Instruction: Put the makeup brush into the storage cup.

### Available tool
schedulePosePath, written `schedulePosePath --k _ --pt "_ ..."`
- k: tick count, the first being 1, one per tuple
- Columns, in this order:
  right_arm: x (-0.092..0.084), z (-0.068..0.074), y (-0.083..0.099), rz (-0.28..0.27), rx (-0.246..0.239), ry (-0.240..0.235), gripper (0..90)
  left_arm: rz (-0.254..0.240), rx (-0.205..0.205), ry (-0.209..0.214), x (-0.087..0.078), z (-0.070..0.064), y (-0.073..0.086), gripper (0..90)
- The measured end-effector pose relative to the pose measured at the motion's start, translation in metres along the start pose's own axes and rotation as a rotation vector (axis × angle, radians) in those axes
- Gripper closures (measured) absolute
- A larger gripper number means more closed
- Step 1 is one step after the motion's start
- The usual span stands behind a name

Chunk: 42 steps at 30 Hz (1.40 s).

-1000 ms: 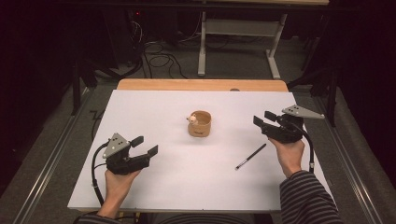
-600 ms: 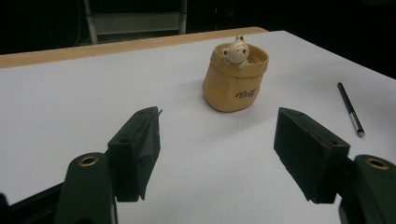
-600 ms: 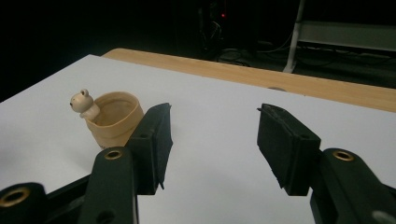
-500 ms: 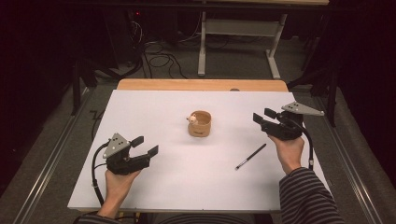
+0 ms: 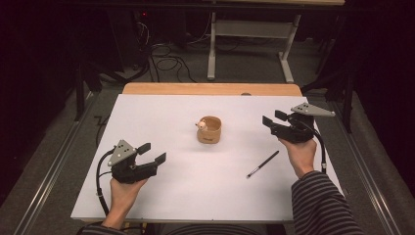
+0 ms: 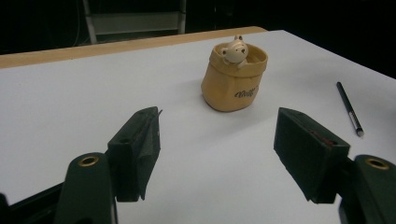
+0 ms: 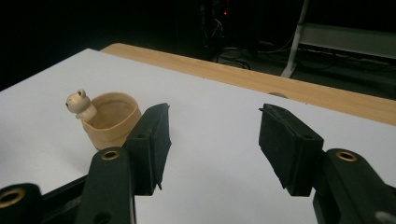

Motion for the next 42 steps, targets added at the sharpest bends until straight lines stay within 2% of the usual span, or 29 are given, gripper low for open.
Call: schedulePosePath --k 14,32,42 --pt "-0.003 -0.002 -0.009 0.053 -0.049 -0.002 45.0 0.0 -0.003 0.002 0.0 0.0 0.0 31.8" --pt "0.0 0.001 -0.013 0.197 -0.118 -0.013 45.3 0.003 0.001 0.007 0.001 -0.001 0.0 31.8" --pt "0.003 0.004 -0.017 0.304 -0.173 -0.03 45.4 0.005 0.003 0.007 0.001 -0.001 0.0 31.8"
Point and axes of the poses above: each handheld gripper's, and its own axes: x roughly forward along the jaws, y roughly out of its underside, z roughly to its left, the point moved 3 cm from there along x, roughly forward along the jaws, and after that the axes turned 2 degrees about -z, right-handed, at the moved point
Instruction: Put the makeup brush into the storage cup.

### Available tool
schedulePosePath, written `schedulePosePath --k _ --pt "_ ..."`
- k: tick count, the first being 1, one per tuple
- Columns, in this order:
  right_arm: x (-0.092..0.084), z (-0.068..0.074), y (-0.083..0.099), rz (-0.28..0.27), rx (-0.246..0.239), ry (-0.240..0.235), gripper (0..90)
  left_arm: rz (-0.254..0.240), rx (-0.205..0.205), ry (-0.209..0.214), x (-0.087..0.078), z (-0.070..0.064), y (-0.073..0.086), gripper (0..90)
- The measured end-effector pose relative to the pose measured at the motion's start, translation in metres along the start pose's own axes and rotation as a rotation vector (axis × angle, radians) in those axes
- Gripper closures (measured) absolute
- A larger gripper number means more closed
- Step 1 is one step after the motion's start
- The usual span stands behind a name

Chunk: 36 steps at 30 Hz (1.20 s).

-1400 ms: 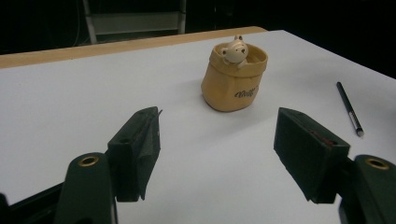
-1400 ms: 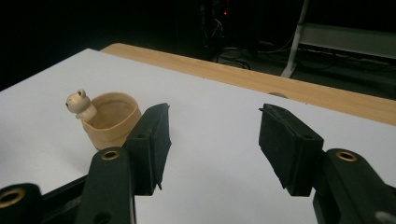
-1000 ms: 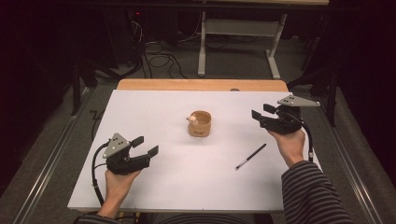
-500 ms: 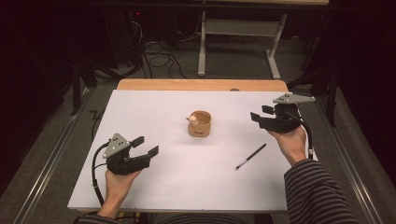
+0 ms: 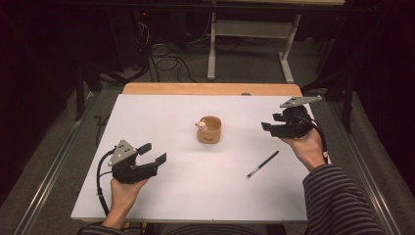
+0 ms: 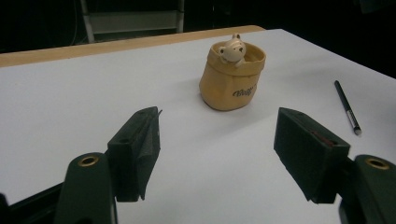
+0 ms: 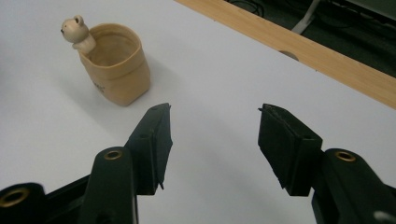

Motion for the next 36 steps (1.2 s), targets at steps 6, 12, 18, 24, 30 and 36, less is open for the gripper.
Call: schedulePosePath --k 6,12,18,24,30,36 --pt "0.0 0.002 -0.004 0.045 -0.02 -0.011 45.5 -0.002 -0.001 0.0 0.0 0.0 0.0 31.7" --pt "0.001 0.004 -0.007 0.11 -0.045 -0.026 45.9 -0.002 0.001 0.0 0.0 -0.001 0.0 31.7" --pt "0.002 0.004 -0.01 0.162 -0.056 -0.036 45.8 -0.009 0.009 0.004 0.0 -0.002 -0.001 31.5" --pt "0.002 0.006 -0.011 0.212 -0.069 -0.06 46.3 -0.01 0.01 0.005 0.0 -0.002 -0.001 31.5" --pt "0.004 0.005 -0.01 0.266 -0.087 -0.063 46.6 -0.008 0.008 0.005 0.0 -0.001 -0.001 31.6" --pt "0.008 0.005 -0.005 0.327 -0.105 -0.066 46.6 -0.011 0.006 0.004 -0.001 -0.001 -0.001 31.6"
Point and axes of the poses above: each handheld gripper's, and its own axes: x roughly forward along the jaws, y roughly out of its underside, z roughly to its left, the point moved 3 cm from there along x, roughly forward along the jaws, and after that the axes turned 2 degrees about -z, right-handed, at the moved point
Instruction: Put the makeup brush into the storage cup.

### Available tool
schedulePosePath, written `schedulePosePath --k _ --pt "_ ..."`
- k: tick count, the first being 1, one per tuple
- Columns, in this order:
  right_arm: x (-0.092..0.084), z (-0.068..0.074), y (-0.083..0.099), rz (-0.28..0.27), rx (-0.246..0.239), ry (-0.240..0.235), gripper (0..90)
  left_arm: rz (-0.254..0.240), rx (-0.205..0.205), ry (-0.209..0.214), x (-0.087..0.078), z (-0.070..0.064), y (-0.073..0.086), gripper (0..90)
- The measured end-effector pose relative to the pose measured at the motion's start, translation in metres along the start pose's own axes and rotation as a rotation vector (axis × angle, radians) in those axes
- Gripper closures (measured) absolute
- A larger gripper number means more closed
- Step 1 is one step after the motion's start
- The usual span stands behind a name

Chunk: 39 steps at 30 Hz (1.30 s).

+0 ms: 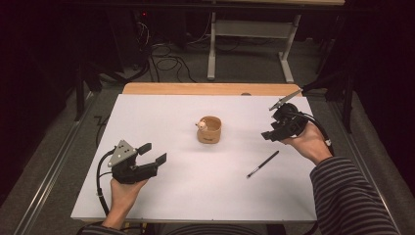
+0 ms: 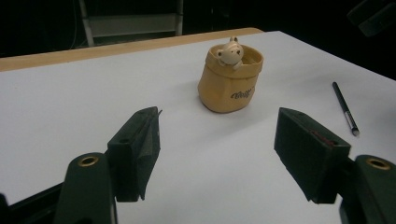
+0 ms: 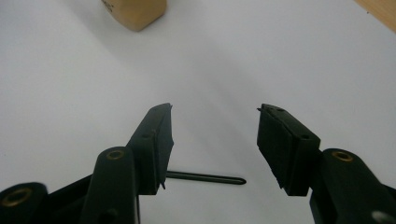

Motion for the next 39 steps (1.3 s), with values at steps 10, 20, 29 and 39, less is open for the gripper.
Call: schedulePosePath --k 10,20,29,39 --pt "0.006 -0.002 0.002 0.07 -0.009 -0.012 46.6 0.005 0.005 0.003 0.001 -0.001 0.0 31.7" --pt "0.012 0.003 0.002 0.145 -0.026 -0.042 46.6 0.019 0.007 0.008 0.004 -0.003 0.0 31.8" --pt "0.022 0.006 0.009 0.191 -0.044 -0.056 47.0 0.007 -0.002 0.011 0.001 -0.003 -0.002 31.5" --pt "0.031 0.011 0.012 0.256 -0.095 -0.079 46.1 0.013 -0.006 0.014 0.002 -0.003 -0.002 28.5"
Point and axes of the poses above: each handheld gripper's, and its own axes: x roughly forward along the jaws, y roughly out of its underside, z roughly to its left, the point moved 3 cm from there along x, roughly forward along the jaws, and after that the axes turned 2 degrees about -z, right-handed, at the moved point
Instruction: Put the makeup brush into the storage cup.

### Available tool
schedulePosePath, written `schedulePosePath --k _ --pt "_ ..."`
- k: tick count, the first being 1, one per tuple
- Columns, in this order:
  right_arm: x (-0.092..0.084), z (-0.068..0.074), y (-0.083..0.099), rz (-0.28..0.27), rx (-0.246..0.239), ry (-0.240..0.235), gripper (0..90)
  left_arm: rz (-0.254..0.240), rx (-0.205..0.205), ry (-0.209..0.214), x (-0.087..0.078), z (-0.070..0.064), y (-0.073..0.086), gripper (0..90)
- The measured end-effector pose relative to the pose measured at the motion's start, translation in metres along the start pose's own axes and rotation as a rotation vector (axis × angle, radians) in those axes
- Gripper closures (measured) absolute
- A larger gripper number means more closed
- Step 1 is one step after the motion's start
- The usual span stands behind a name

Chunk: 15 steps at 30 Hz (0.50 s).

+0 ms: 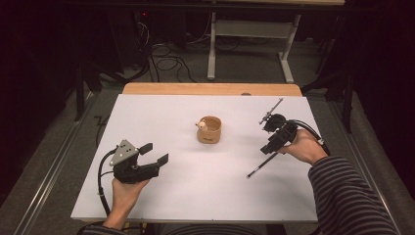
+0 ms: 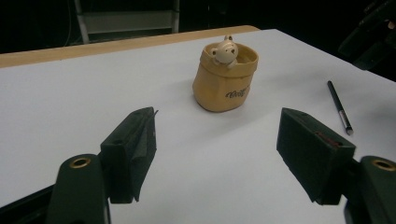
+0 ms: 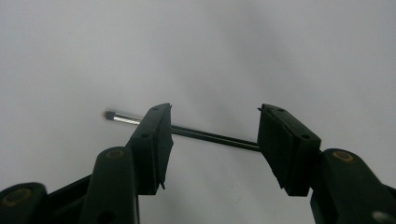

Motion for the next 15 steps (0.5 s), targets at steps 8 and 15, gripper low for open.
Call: schedulePosePath --k 8,15 --pt "0.01 0.003 0.003 0.022 -0.003 -0.014 42.4 -0.008 -0.011 0.0 -0.001 0.001 0.0 27.0" --pt "0.018 0.003 0.008 0.042 -0.022 -0.015 40.5 -0.001 -0.015 -0.002 0.0 0.001 0.0 25.7"
Point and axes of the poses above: each handheld gripper's, and its own axes: x roughly forward along the jaws, y roughly out of its underside, z roughly to its left, the point moved 3 cm from there along x, roughly forward along the jaws, and after that the axes turned 2 degrees about -z, right-handed, at the moved point
